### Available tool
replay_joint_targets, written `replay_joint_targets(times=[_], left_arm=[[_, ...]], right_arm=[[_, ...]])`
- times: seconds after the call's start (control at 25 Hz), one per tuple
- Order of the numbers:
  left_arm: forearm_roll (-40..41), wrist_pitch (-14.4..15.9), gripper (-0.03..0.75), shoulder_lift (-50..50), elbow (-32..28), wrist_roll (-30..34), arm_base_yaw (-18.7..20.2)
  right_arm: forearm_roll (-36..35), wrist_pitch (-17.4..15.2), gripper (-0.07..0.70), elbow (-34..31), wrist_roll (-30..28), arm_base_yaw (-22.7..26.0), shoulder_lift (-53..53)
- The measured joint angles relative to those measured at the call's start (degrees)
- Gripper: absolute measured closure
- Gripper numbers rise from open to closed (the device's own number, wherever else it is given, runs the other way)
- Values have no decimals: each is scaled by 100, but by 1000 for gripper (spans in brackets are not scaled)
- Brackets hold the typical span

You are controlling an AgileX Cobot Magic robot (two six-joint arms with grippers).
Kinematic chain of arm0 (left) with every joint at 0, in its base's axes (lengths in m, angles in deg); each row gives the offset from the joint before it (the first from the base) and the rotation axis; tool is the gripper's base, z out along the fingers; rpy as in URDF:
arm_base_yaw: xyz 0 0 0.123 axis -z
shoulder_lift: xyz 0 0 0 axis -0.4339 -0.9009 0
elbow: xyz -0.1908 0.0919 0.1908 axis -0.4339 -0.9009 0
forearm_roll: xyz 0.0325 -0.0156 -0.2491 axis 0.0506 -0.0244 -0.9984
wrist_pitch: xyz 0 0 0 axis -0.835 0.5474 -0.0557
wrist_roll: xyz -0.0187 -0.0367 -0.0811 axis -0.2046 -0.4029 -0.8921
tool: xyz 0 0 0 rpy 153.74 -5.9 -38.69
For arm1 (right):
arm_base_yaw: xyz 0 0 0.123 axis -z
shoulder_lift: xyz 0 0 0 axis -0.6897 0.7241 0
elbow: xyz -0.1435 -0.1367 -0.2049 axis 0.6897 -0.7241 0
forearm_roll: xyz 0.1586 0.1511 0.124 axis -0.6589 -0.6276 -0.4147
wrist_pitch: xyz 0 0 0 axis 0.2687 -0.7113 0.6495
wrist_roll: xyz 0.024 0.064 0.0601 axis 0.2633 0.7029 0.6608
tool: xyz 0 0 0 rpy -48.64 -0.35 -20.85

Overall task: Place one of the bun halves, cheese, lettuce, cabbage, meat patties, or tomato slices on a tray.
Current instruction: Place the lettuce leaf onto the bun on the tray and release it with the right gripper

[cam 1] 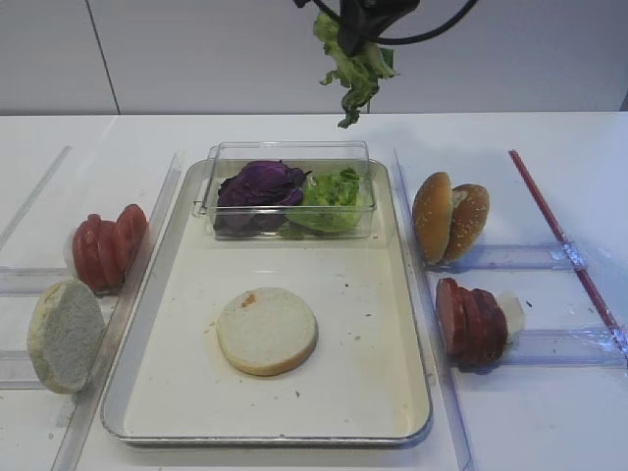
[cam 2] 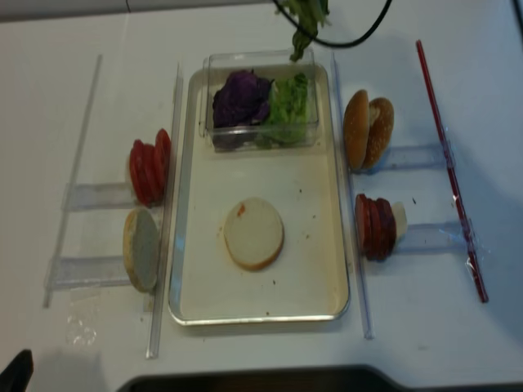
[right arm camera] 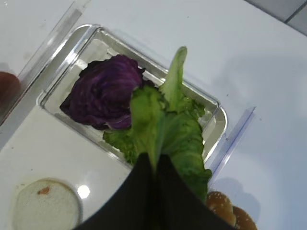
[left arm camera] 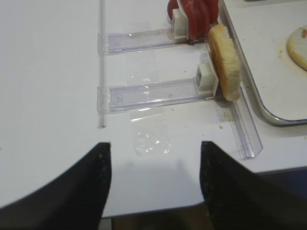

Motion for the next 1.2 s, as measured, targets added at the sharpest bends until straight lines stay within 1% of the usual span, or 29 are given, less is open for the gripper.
replay_joint_targets(times=[0.32,0.56,0.76,1.0,1.2], left_arm=[[0,0,299,0,0,0,0],[0,0,299,0,0,0,0],[0,0,299,0,0,0,0],[0,0,299,0,0,0,0],[0,0,299,0,0,0,0]], right_arm=[[-554,-13,582,-1114,-126,0,-849],[-1013,-2,582,-1881,-289,0,-1160],[-1069,6,582,-2402,-380,-242,-1222],[-1069,35,582,-2636,-427,-743,-1222],[-1069,35,582,-2640,-427,-934,-1086]])
